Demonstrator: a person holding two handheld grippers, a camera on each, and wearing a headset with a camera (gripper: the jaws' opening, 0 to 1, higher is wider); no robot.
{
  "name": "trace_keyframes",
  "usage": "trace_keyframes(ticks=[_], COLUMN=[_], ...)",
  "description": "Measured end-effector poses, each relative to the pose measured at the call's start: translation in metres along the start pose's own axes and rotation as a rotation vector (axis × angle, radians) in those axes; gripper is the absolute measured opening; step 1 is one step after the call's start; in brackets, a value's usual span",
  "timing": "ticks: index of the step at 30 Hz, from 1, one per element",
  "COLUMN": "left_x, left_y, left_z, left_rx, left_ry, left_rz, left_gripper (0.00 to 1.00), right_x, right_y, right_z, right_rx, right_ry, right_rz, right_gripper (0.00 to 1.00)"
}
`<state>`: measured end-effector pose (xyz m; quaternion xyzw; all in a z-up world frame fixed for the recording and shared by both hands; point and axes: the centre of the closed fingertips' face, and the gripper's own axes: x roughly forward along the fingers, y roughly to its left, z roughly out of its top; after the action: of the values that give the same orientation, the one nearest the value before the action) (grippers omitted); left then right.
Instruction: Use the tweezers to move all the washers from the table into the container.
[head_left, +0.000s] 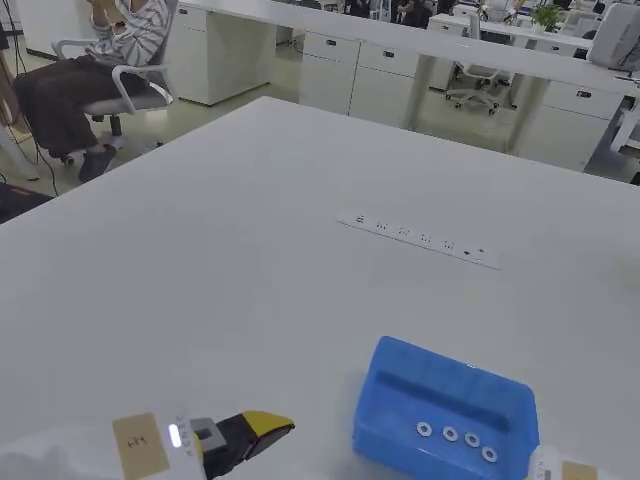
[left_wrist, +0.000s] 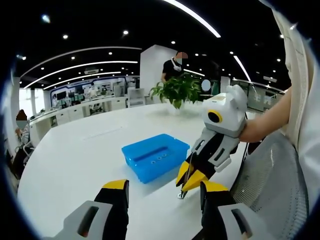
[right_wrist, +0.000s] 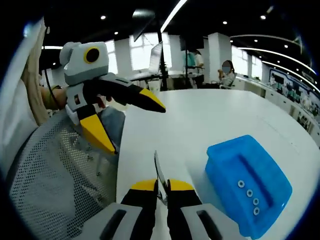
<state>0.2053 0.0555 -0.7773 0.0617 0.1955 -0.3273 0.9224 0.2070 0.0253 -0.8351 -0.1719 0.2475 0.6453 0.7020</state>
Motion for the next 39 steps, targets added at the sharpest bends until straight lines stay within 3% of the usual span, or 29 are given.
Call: trace_keyframes(ticks=[4,8,9,15,28,39], left_x=[0.000,0.000,0.000,0.000,0.000,-0.001], left_y=[0.000,0.001,0.001,0.001,0.002,0.003], left_z=[0.000,0.000,0.000,0.001,0.002,0.001], left_rx=[0.001,0.001,0.001,-0.001,-0.004,-0.005], left_ry=[0.000,0.002,0.001,-0.004,-0.008,-0.005], left_rz=[0.000,0.003,0.003,0.004,0.006,0.010], left_gripper=[0.57,0.57,0.57,0.57,0.57,0.57], right_x=[0.000,-0.002,-0.005,-0.023,-0.049,-0.051], right_y=[-0.003,-0.009,-0.013,-0.027,-0.059,-0.097], right_z=[0.001,0.002,0.005,0.022,0.049,0.059], right_rx=[0.009,0.144,0.206,0.299,0.326,0.387], right_ry=[-0.005,-0.035,-0.060,-0.142,-0.224,-0.289], right_rz=[-0.013,-0.015,-0.018,-0.016,-0.055,-0.104], right_gripper=[0.03,0.03,0.03,0.03,0.03,0.03])
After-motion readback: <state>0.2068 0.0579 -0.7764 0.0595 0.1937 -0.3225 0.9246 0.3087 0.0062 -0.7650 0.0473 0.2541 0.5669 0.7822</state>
